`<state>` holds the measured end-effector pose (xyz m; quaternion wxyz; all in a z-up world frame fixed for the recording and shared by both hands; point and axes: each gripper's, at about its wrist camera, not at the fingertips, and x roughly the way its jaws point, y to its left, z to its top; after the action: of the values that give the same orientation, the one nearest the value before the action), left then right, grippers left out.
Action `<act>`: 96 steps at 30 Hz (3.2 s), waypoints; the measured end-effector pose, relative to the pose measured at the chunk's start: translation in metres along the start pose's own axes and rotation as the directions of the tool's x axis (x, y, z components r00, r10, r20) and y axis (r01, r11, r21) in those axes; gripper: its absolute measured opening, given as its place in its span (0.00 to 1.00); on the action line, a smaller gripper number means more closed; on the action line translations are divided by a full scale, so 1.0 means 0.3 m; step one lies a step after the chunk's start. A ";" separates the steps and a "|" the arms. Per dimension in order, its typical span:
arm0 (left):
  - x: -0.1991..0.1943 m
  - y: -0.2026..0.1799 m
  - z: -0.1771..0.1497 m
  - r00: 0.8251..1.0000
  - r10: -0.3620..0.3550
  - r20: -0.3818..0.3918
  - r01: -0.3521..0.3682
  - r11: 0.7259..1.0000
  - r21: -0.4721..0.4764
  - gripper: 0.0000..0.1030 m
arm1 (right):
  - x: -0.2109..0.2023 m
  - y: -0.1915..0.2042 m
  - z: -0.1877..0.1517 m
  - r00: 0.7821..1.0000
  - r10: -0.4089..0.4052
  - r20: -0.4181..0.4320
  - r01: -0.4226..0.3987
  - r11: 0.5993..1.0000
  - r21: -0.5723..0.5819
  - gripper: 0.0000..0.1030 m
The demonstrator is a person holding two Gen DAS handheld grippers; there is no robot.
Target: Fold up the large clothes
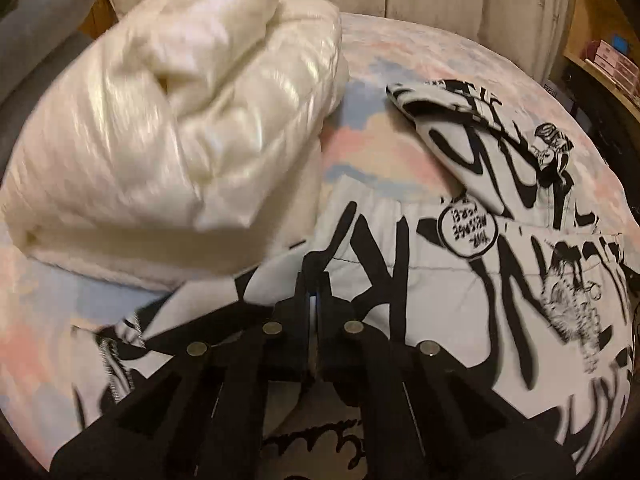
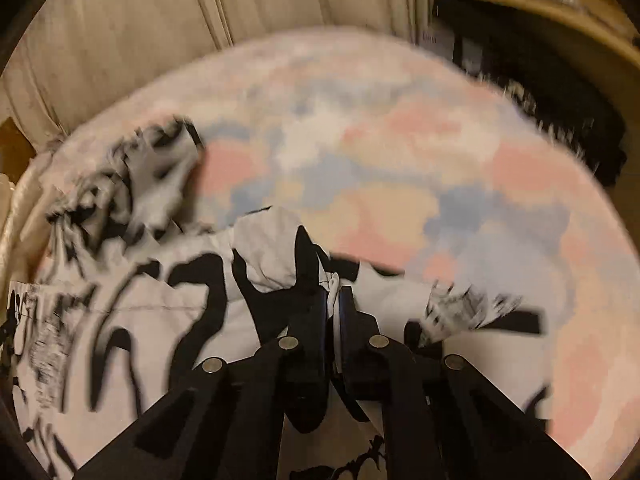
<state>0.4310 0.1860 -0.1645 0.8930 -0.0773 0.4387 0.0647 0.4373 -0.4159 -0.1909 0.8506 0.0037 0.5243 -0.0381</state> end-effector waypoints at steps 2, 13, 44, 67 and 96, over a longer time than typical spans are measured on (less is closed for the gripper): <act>0.002 0.007 -0.012 1.000 -0.010 0.007 0.010 1.000 -0.006 0.02 | -0.002 0.007 -0.003 1.000 -0.009 0.006 0.009 1.000 -0.013 0.05; -0.193 -0.051 -0.052 0.997 0.000 0.082 -0.003 0.999 0.037 0.06 | -0.240 0.078 -0.016 0.992 0.008 0.125 -0.002 0.999 -0.053 0.49; -0.138 -0.189 -0.019 1.000 -0.027 0.013 0.025 0.987 0.156 0.05 | -0.254 0.122 -0.096 0.992 0.122 0.037 -0.117 0.987 -0.114 0.43; -0.352 0.178 -0.421 0.995 0.092 0.025 -0.091 0.994 -0.057 0.05 | -0.508 -0.176 -0.503 0.998 -0.026 0.054 0.026 1.000 0.003 0.40; -0.801 0.082 -0.588 0.997 0.073 0.022 -0.071 0.994 -0.086 0.09 | -1.047 0.092 -0.743 0.986 0.128 0.109 -0.126 0.992 -0.027 0.41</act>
<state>0.1444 0.1643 -0.0822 0.8914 -0.0987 0.4267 0.1167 0.0998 -0.3589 -0.0120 0.8791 0.0266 0.4754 0.0212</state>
